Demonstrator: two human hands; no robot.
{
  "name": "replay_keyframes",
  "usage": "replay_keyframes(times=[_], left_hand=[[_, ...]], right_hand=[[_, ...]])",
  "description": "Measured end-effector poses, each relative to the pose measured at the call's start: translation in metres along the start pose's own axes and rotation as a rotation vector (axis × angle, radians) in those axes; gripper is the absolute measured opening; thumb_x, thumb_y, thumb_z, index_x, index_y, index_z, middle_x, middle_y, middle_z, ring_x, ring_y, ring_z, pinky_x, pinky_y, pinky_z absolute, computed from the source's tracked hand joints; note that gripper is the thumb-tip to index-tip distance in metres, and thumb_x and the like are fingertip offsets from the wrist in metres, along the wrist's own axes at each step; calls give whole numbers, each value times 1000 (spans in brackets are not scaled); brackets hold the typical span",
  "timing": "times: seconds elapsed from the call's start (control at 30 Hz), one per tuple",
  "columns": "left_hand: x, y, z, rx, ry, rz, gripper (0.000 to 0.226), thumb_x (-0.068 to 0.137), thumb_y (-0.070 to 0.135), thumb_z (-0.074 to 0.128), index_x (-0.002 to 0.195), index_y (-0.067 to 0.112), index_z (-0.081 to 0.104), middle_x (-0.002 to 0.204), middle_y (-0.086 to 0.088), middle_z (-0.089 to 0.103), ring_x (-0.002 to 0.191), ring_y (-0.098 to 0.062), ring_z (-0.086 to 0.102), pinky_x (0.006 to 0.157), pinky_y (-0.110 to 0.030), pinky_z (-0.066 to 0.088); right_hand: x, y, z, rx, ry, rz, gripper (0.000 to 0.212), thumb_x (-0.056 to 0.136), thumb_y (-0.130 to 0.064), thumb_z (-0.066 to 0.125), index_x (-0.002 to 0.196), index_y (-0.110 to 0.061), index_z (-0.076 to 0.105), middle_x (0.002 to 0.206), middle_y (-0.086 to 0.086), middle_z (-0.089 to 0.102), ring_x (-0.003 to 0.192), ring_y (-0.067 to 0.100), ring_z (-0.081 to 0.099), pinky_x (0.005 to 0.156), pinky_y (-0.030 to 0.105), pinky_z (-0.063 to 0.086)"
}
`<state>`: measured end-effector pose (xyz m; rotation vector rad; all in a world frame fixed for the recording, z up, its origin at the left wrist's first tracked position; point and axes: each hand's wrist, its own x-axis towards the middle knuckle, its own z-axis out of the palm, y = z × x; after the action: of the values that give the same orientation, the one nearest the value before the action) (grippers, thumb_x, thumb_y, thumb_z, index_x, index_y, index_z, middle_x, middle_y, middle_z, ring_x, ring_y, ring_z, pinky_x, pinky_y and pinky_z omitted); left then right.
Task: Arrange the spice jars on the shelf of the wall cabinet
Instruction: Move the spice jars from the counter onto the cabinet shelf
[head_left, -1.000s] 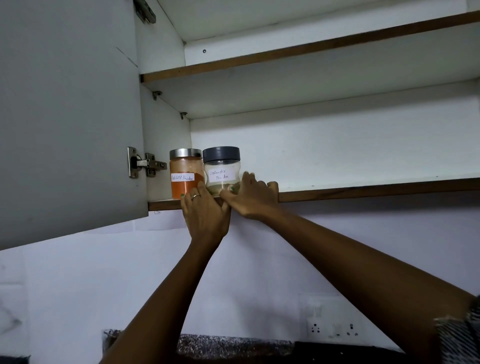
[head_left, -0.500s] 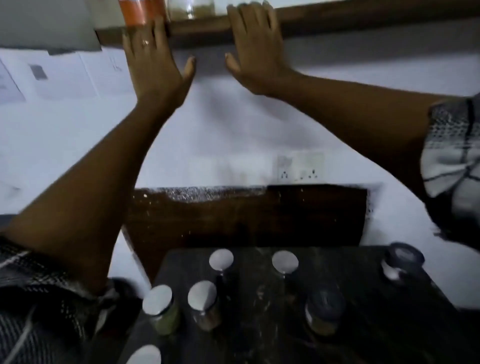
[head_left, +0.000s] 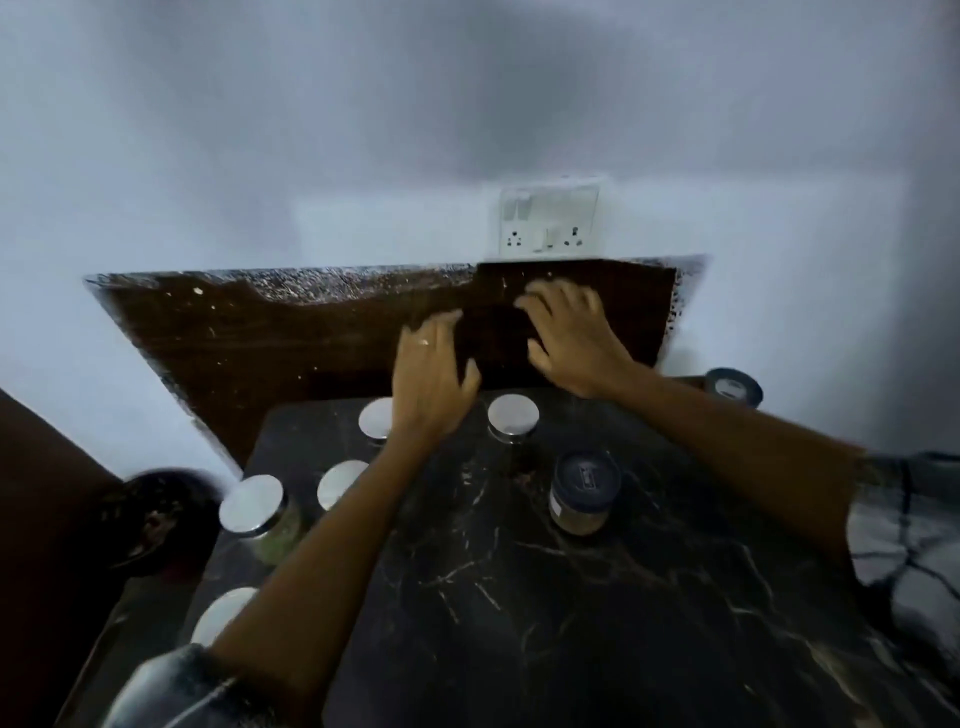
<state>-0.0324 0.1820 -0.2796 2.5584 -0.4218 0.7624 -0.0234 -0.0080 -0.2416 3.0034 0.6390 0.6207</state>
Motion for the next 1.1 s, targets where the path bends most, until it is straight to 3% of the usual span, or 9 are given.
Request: replay_keyframes(times=[0.13,0.23,0.33,0.5,0.57,0.73,0.9,1.1], left_hand=[[-62,11,63,-193,-272,-155,58,81,23,61,134,12,41,134,-8,50,122,-25,47,108,-41,35],[-100,25,95,-285,-466,-232,65,81,24,65,138,12,37,136,-10,48,124,-27,47,103,-41,41],[-126,38,117,-373,-649,-328,75,81,24,66,145,10,27,145,-12,39,131,-27,41,106,-41,38],[-145,57,137,-552,-816,-438,84,75,20,73,144,13,26,145,-10,40,132,-25,41,109,-37,36],[-146,61,143,-598,-824,-462,87,72,17,76,143,12,26,145,-9,40,131,-24,42,107,-33,36],[-146,61,149,-641,-823,-499,90,69,20,79,142,17,27,143,-5,41,129,-21,43,101,-26,36],[-140,56,144,-753,-779,-522,94,64,23,84,140,18,30,139,-1,47,124,-17,48,98,-26,41],[-119,61,132,-784,-701,-542,95,59,32,86,136,20,32,134,3,47,113,-11,49,84,-15,42]], right_hand=[[-68,13,55,8,-228,36,52,88,-33,50,135,-11,43,142,11,39,128,30,36,99,43,29],[-99,15,78,69,-368,55,58,92,-45,44,140,-14,36,148,9,30,134,29,28,104,44,23],[-116,14,90,110,-461,88,71,88,-58,43,144,-18,28,153,8,20,139,30,20,109,47,19],[-129,13,105,191,-742,288,93,80,-61,56,150,-27,6,157,7,4,141,38,14,113,54,16],[-131,13,108,261,-765,351,96,78,-57,62,149,-28,5,155,10,9,138,40,20,111,55,23],[-129,9,109,367,-643,425,92,69,-44,75,141,-19,24,139,14,29,126,38,34,99,49,42],[-110,21,93,495,-695,428,91,61,-40,81,135,-21,31,134,10,36,122,32,40,98,47,45],[-68,37,58,682,-793,430,85,63,-29,83,132,-19,36,134,8,40,118,26,46,91,38,51]])
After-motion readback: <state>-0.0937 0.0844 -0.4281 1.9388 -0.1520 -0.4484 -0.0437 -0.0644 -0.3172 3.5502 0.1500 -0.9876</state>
